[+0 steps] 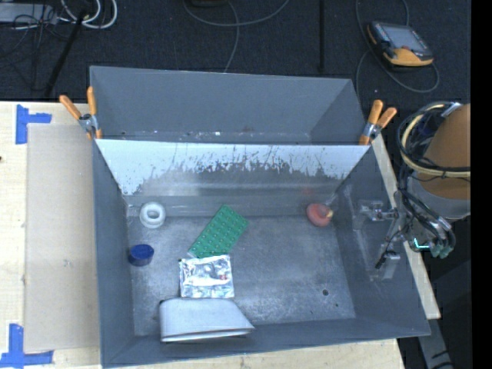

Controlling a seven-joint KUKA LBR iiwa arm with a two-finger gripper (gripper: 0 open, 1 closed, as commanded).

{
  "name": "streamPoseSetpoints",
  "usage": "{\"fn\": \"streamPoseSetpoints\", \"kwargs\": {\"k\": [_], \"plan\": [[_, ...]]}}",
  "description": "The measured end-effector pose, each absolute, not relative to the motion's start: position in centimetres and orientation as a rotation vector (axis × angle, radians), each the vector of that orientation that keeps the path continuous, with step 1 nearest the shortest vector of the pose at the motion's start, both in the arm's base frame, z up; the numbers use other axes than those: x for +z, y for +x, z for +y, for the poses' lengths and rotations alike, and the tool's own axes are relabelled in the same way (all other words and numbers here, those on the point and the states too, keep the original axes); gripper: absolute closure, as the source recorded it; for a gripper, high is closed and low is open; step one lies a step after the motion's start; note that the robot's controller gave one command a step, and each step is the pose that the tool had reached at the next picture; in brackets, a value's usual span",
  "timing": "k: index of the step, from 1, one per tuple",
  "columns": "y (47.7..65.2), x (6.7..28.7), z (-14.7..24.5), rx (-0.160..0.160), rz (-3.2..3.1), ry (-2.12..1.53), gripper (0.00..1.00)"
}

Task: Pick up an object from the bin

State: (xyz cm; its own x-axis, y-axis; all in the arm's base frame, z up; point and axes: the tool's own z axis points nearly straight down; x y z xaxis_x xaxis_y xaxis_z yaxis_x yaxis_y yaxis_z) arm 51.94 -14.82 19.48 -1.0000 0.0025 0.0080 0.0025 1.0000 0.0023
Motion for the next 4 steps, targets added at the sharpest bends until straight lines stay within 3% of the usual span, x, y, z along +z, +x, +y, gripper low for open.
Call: {"fn": "streamPoseSetpoints", "kwargs": {"k": [1,2,3,4], "plan": [[55.3,6.5,-15.5,-0.004,-3.135,-0.045,0.00],[61.4,8.7,-15.9,0.003,-3.146,-0.014,0.00],[62.2,7.4,-15.7,0.008,-3.147,0.009,0.00],[59.2,18.0,-13.6,0.002,-3.140,0.233,0.00]]}}
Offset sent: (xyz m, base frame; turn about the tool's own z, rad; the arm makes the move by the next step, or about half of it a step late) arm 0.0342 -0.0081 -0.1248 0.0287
